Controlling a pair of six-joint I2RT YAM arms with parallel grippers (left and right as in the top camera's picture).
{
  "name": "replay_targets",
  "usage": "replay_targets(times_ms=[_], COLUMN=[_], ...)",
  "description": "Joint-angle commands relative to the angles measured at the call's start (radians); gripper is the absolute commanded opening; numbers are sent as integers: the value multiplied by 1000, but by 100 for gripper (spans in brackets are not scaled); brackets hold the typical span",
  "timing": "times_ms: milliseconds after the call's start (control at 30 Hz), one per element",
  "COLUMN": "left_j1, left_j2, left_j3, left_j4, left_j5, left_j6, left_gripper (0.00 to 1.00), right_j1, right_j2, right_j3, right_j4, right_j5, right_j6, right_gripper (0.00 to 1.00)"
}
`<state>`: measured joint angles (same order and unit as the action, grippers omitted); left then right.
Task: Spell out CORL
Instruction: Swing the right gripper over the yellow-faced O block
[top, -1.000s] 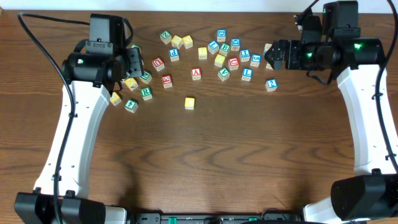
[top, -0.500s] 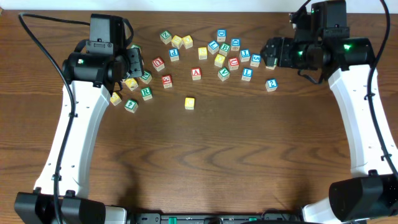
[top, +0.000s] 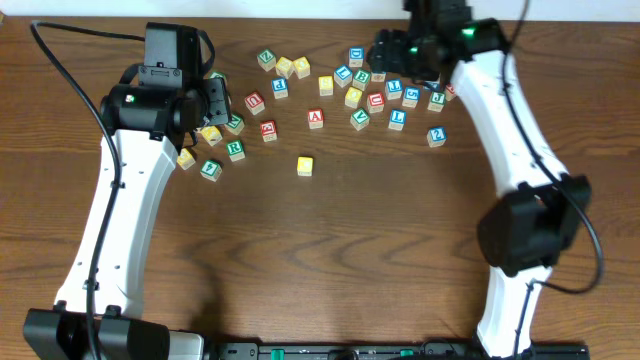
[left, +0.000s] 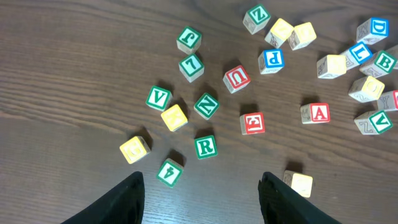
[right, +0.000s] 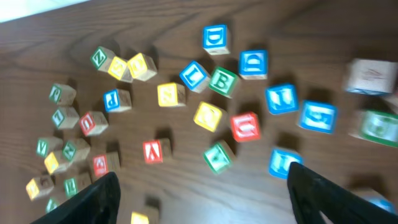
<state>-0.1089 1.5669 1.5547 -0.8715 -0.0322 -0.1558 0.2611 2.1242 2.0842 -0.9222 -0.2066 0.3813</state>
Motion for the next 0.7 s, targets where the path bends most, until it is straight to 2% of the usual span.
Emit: replay_targets(times_ms=[0,133,433,533,667], left_j1=[4,4,4,4,4], left_j2=[3,2,3,2,3], left_j3=[14,13,13,11,11], left_j4=[-4,-10,-11,-11,-11], left_j5=[-2,-2,-2,-2,-2], left_j6=[13,13,12,0,-3], left_gripper=[58,58,58,58,58], right_j1=[57,97,145,150,153], right_j2=[97,171,261,266,275], right_j3=[68,68,68,68,66], right_j4=[32,70,105,112,132], right_j5=[58,126,235,269,303], right_j6=[111,192,277,277,295], right_gripper=[77,76,68,61,57])
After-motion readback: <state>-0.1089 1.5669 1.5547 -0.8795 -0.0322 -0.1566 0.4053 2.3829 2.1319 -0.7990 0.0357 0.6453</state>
